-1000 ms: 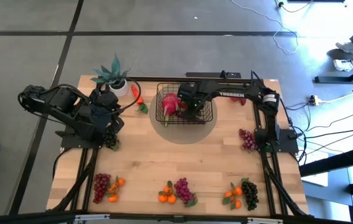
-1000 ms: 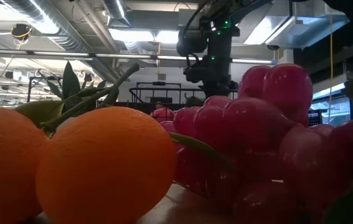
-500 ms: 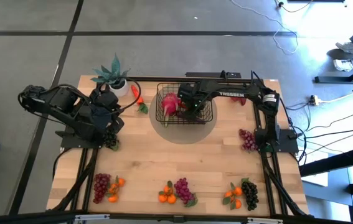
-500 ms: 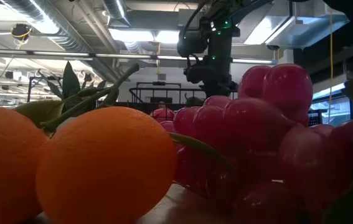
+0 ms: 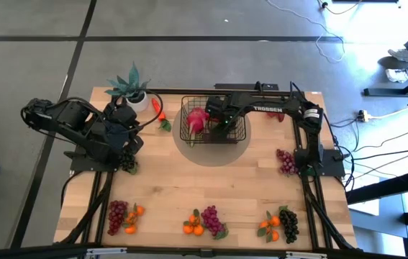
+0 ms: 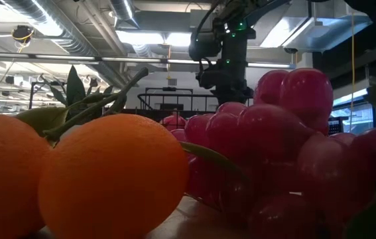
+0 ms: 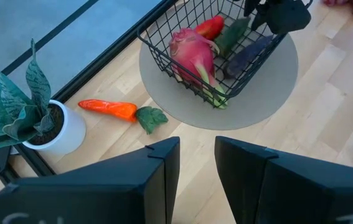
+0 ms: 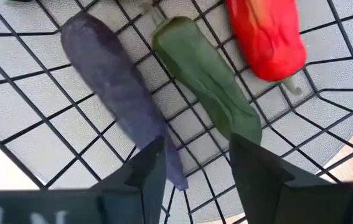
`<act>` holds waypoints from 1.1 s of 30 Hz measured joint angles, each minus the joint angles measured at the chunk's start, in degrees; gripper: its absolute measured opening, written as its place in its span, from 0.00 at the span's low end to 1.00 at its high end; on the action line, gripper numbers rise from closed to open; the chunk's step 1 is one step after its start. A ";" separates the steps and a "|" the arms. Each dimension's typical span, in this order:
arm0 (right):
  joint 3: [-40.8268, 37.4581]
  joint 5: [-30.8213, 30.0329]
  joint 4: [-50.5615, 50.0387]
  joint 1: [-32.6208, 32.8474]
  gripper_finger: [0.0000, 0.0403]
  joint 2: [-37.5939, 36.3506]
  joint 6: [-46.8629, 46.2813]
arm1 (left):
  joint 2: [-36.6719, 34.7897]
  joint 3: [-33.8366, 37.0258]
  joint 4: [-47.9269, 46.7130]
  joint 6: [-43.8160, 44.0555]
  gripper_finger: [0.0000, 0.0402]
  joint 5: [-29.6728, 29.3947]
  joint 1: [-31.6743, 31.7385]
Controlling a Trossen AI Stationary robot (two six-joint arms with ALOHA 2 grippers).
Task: Build produce basket
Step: Put the red bell pepper into the black wire basket
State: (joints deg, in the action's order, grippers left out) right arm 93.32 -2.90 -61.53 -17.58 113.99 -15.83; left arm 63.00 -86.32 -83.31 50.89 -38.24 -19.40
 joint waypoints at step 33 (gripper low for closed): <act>10.54 -10.99 -28.50 -15.49 0.40 -9.85 -6.22 | -0.02 0.00 0.54 2.92 0.22 -3.50 3.04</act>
State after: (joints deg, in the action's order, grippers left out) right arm 103.87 -13.89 -90.03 -33.07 104.14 -22.05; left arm 62.98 -86.32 -82.77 53.82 -41.74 -16.36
